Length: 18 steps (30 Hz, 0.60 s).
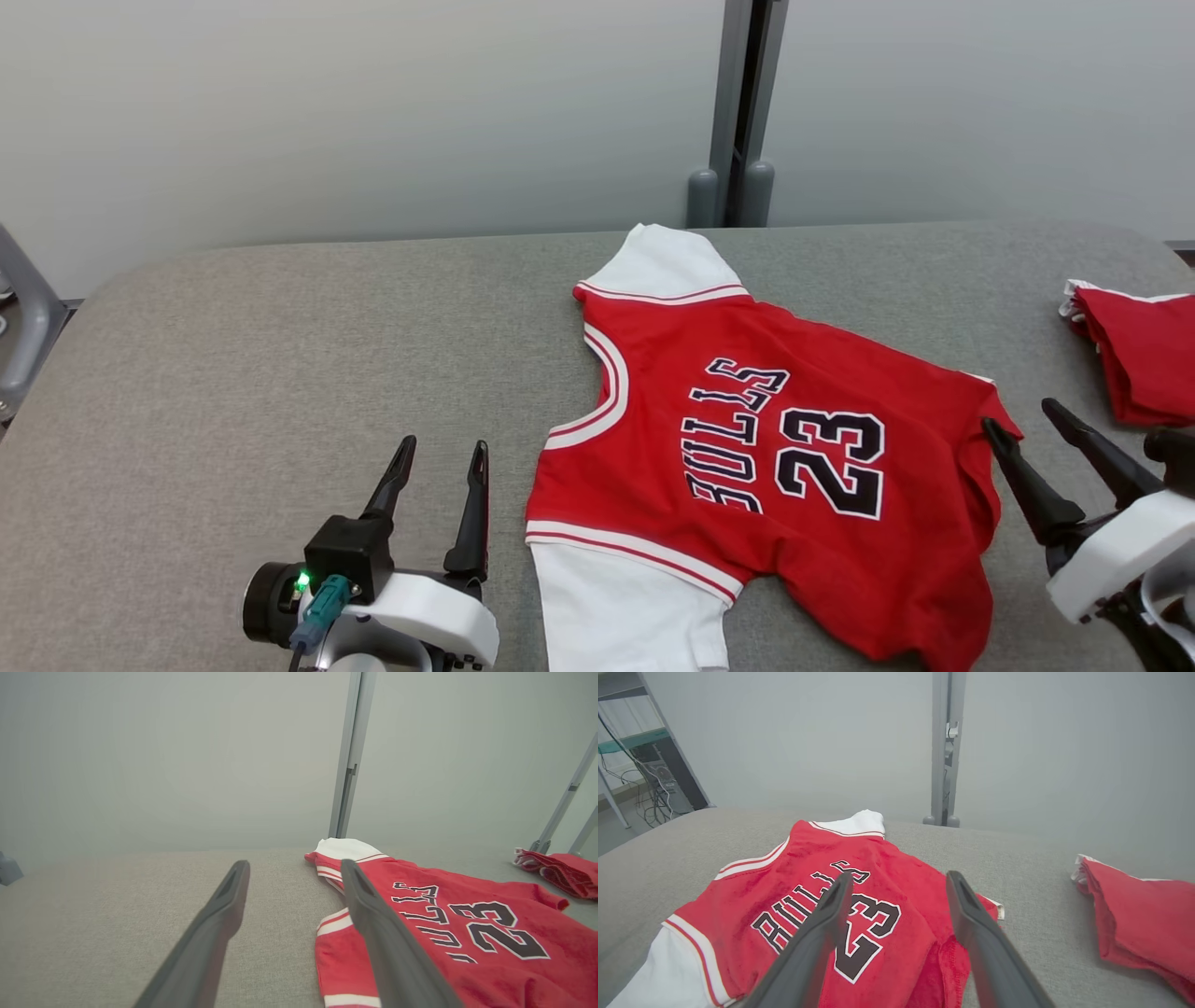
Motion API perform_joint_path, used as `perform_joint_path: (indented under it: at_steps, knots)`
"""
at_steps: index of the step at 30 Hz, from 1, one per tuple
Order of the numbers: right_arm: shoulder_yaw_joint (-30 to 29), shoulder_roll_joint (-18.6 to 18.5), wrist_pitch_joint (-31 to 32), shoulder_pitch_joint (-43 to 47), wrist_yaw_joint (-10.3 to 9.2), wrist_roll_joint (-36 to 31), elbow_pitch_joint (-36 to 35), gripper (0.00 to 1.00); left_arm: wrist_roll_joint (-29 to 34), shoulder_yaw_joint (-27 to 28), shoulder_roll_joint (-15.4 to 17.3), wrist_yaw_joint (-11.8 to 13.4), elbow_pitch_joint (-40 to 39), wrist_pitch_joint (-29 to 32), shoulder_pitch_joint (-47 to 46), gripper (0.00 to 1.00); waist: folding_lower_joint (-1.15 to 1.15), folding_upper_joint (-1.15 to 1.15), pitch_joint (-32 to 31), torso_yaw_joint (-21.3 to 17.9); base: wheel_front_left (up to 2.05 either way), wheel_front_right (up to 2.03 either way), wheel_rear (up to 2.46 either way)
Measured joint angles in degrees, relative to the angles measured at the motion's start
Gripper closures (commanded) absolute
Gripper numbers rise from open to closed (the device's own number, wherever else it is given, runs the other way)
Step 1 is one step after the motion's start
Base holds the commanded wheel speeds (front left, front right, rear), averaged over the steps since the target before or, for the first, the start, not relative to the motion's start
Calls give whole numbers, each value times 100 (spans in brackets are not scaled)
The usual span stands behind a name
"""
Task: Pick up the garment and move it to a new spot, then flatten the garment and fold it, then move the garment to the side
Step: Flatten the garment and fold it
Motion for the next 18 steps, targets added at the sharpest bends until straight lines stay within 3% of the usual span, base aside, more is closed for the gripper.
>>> perform_joint_path:
  at_steps: [6,18]
  knots:
    - [-940,828,-131,390,-1,-648,255,0,-63,-14,-1,-2,141,0,-50,0,0,0,44,-139,0,0,0]
    - [-2252,1538,-151,964,0,-1761,-555,0,-127,38,1,2,388,-1,-213,0,0,0,274,-323,0,0,0]
